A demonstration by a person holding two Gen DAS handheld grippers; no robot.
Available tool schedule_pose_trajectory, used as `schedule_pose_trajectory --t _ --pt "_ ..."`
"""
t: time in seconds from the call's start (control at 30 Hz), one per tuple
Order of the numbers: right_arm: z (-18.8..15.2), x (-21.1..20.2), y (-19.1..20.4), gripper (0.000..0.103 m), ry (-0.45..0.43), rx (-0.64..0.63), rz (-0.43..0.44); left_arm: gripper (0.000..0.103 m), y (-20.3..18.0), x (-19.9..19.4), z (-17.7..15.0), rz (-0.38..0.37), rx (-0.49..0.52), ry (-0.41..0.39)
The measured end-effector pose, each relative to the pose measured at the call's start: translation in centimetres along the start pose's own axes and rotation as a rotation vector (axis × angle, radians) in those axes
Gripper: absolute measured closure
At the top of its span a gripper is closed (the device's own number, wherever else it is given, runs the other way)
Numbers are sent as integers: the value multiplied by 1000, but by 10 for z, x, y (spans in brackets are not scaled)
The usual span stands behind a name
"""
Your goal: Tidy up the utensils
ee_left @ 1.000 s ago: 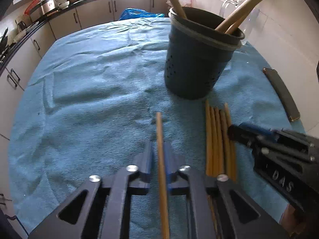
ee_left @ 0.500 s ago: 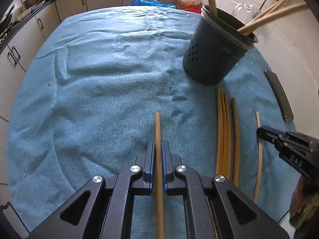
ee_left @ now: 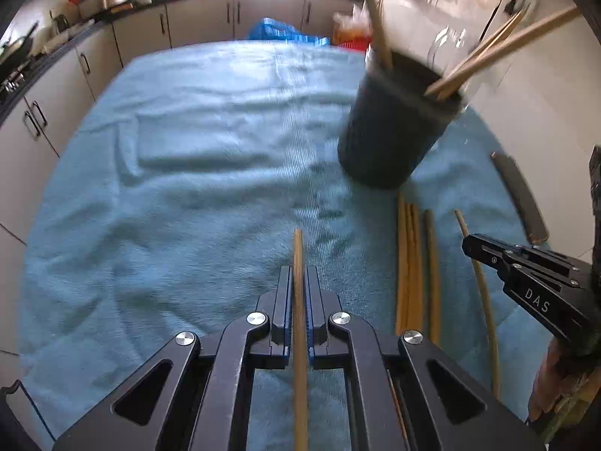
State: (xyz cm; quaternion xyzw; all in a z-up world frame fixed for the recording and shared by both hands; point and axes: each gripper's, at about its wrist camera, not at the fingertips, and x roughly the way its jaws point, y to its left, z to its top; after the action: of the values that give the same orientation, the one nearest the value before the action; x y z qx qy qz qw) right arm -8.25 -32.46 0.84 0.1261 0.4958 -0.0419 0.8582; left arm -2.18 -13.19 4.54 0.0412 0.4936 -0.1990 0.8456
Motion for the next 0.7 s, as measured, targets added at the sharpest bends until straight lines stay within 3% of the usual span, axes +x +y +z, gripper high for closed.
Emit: schedule_pose_trajectory --t 0.23,0.37,0.7 --pt "-6 -63 -2 96 -141 16 89 98 -3 -69 -7 -6 10 -142" --pt "-12 -95 -4 96 -213 16 108 98 -10 -109 -19 -1 29 -227" --pt "-38 -155 -4 96 -321 -22 115 98 -27 -168 -47 37 71 -346"
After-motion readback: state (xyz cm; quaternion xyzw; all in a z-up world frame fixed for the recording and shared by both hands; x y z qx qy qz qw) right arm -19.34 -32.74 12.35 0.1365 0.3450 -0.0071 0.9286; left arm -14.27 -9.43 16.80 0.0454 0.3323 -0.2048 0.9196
